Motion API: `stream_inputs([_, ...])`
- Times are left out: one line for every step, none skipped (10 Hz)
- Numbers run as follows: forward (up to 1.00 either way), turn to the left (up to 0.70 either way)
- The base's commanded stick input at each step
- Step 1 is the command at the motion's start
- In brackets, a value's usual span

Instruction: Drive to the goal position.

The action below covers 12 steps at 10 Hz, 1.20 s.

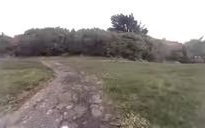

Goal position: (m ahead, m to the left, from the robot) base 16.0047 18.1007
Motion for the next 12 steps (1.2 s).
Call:
stream_inputs([0.7, 0.05])
stream_inputs([0.7, 0.22])
stream_inputs([0.7, 0.35])
stream_inputs([0.7, 0.35])
stream_inputs([0.7, 0.21])
stream_inputs([0.7, 0.0])
stream_inputs([0.7, 0.0])
stream_inputs([0.7, 0.28])
stream_inputs([0.7, 0.35])
stream_inputs([0.7, 0.1])
stream_inputs([0.7, 0.0])
stream_inputs([0.7, 0.0])
